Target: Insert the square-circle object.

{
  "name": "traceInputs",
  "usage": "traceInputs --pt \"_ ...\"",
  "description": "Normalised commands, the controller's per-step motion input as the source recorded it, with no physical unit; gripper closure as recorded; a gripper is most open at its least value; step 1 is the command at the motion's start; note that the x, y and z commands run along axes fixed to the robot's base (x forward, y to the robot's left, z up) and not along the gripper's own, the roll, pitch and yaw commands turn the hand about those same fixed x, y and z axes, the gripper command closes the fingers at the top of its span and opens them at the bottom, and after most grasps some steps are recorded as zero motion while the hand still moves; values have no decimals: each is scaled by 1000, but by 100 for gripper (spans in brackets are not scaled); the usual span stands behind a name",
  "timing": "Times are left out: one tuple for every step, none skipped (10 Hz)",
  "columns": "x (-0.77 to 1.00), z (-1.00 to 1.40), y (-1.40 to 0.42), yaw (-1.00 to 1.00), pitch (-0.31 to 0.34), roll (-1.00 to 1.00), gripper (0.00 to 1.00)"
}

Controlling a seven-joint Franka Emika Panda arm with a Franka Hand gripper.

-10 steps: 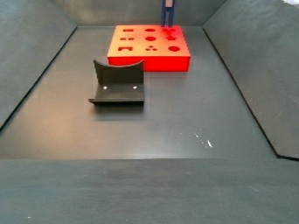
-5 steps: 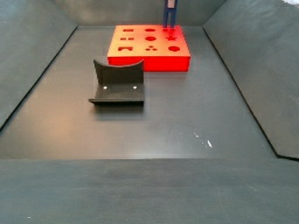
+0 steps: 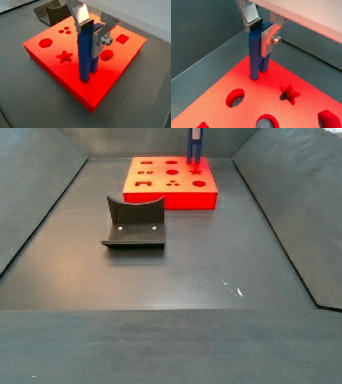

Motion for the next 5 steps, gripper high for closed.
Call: traceInputs --pt "0 -131 -100 43 19 150 100" --pt "60 -117 -143 43 34 149 100" --pt "226 -146 -89 0 71 134 100" --pt "220 -214 0 0 60 124 100" --pt "223 -326 0 0 74 134 100"
